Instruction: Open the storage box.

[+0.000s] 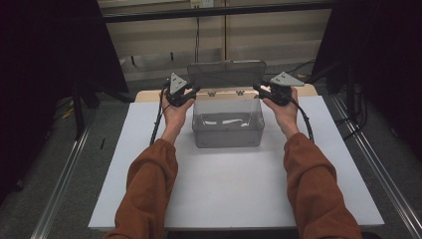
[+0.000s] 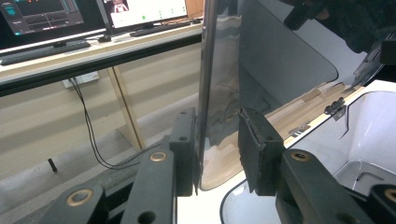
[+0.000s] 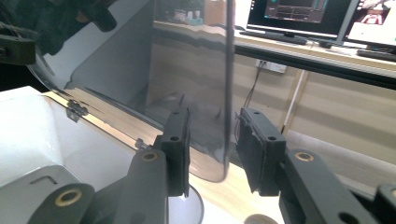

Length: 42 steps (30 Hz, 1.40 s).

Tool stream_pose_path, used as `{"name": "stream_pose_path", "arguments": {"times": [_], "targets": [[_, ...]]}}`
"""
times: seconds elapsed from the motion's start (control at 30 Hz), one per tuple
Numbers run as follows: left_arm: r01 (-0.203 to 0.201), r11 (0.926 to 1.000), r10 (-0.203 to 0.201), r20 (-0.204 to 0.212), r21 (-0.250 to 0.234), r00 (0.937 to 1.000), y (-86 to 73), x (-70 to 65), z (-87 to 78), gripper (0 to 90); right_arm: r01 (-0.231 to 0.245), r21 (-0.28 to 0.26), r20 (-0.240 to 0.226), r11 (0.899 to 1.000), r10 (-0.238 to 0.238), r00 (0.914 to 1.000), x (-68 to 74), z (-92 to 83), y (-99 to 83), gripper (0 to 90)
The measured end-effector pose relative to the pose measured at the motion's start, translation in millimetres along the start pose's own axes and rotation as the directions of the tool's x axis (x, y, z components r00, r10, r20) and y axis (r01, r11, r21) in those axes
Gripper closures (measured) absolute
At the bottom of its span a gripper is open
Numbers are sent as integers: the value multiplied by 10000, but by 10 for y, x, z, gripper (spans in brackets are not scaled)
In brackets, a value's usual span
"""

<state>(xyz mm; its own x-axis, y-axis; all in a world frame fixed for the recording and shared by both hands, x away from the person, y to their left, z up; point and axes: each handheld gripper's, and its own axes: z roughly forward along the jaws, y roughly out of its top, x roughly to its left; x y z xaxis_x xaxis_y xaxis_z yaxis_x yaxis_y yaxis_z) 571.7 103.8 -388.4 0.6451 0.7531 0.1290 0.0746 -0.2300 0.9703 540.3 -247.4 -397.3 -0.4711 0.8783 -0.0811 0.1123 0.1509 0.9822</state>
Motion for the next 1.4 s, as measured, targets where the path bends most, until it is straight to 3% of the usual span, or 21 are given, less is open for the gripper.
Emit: {"name": "stream_pose_path", "arguments": {"times": [0.13,0.27,0.5,0.63,1.03,1.4], "targets": [[-17,9999,17,-24,162,10000,-10,13,11,686,76,3,-83,10000,-76,9999,12,43,37,636],[294,9993,-293,-40,234,9996,-31,34,39,697,29,74,-19,10000,-29,10000,14,79,33,635],[322,9989,-322,6,327,9995,-47,42,59,703,-95,272,-230,9996,101,9997,-1,144,-16,635],[723,9969,-724,21,315,9974,-50,69,73,709,-17,388,-211,9992,25,9998,-10,164,5,639],[1221,9908,-1229,108,583,9924,-53,96,138,686,-316,497,-186,9983,325,9993,-30,204,15,640],[998,9913,-1017,176,860,9947,-74,121,189,684,-474,630,-15,9969,476,9989,-43,253,-49,642]]}}
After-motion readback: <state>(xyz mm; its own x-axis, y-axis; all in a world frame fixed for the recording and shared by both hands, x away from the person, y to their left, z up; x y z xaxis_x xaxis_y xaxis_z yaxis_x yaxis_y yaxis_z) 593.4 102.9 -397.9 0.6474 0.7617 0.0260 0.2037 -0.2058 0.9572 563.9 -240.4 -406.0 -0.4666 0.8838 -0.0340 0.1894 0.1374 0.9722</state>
